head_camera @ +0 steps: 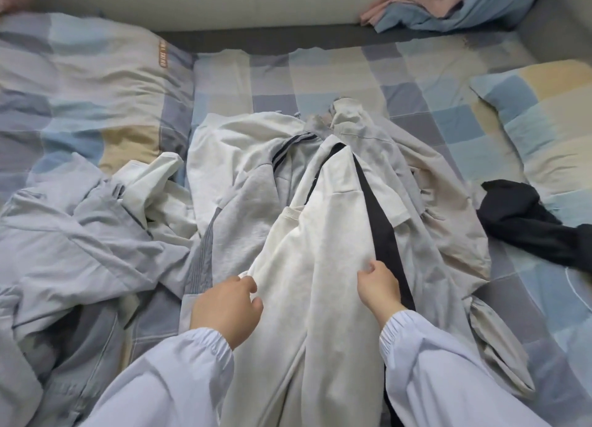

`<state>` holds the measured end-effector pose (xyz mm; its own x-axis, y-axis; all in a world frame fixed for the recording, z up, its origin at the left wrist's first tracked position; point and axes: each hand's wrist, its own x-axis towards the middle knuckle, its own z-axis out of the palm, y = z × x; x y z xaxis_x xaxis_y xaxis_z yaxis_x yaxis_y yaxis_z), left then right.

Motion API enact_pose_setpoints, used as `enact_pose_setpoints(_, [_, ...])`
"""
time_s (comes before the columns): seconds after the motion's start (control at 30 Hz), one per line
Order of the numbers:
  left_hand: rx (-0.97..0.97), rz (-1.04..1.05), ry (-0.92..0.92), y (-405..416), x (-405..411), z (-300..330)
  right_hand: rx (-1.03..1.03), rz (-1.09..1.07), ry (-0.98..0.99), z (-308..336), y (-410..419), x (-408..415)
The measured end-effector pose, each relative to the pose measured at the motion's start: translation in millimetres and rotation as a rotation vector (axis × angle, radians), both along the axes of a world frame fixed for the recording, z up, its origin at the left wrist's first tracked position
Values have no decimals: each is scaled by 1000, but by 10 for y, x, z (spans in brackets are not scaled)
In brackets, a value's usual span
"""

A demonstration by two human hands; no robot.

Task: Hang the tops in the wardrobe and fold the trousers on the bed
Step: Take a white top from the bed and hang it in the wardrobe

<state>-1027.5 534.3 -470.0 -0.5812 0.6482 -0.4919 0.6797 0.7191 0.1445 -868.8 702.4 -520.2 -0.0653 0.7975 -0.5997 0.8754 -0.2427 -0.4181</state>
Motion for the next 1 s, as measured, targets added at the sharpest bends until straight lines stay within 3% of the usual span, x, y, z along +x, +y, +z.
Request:
enact_pose_setpoints(0.1, [7,1,31,78,-15,-132,89,-121,-11,-118,112,-83])
enact_pose_setpoints(0.23, [10,-30,51,130,-16,-150,75,-114,-31,-194,268,-109])
enact_pose_setpoints(0.33, [20,-77,94,166,-76,-70,186,-78,188,-55,260,-183])
enact_pose_setpoints(0.47, [122,-141,-7,260,-85,242,260,48,478,553,77,-315])
enact_pose_setpoints(0.53, [238,-174,-31,346,-67,474,195,212,531,968,0,-332])
enact_pose_setpoints(0.67, [458,-293,-58,538,18,1196,86,845,431,1950,-139,-124])
enact_pose_setpoints(0.8, [599,-875,147,673,245,1911,217,1233,178,2860,-270,90])
enact_pose_setpoints(0.87, [433,-1029,164,710,363,2215,330,1174,200,3348,-282,279])
enact_pose_setpoints(0.93, [225,-899,107,634,466,2501,380,973,317,3912,-330,546])
enact_pose_setpoints(1.0, [208,-693,56,499,458,2709,454,679,462,4448,-359,872])
